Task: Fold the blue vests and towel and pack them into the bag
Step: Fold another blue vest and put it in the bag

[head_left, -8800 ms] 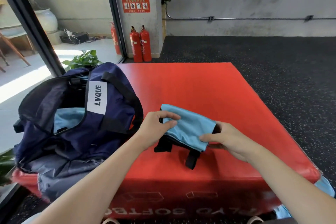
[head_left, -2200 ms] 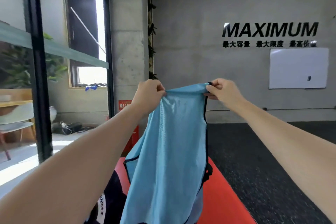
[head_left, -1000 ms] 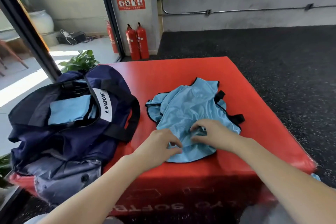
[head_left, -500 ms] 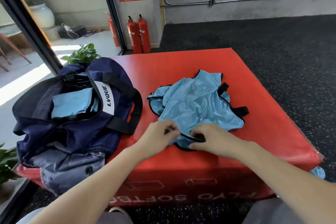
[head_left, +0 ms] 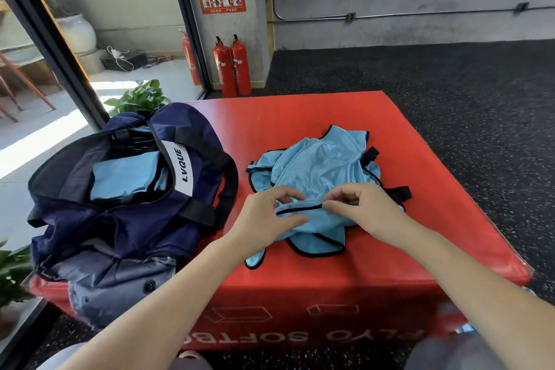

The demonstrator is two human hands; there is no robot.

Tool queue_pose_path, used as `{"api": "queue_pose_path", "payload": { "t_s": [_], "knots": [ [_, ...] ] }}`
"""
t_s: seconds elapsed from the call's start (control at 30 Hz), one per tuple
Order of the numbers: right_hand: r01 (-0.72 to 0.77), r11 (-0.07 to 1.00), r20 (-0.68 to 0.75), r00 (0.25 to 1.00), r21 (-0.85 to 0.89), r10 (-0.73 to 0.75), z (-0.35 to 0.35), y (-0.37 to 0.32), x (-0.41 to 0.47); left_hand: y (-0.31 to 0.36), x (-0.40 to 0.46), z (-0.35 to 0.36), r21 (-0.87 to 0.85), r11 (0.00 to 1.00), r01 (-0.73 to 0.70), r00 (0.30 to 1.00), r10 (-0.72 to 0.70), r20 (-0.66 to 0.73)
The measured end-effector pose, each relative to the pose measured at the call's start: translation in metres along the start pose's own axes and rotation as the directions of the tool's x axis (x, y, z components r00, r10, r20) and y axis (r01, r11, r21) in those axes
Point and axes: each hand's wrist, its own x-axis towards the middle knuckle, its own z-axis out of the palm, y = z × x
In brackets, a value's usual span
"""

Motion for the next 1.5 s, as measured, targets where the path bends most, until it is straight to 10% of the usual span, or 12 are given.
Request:
{"api": "queue_pose_path", "payload": {
  "t_s": [0.77,1.03,1.5],
  "knots": [
    [0.123,0.987,-0.045,0.991,-0.106,-0.128,0.004,-0.021,-0.007,0.010,0.006,-0.004,-0.272,0.962,0.029,0.997,-0.007,0.083],
    [0.111,0.987,-0.068,0.991,-0.118,-0.119,0.000,-0.027,-0.008,0.010,0.000,-0.003,0.304,0.904,-0.302,0.943,0.331,-0.047],
    [0.052,0.829,-0.306,0.915,-0.557,-0.263,-0.132,-0.104,0.031,0.120,0.084,-0.107,0.673,0.696,-0.251,0.941,0.338,0.002]
  ]
}}
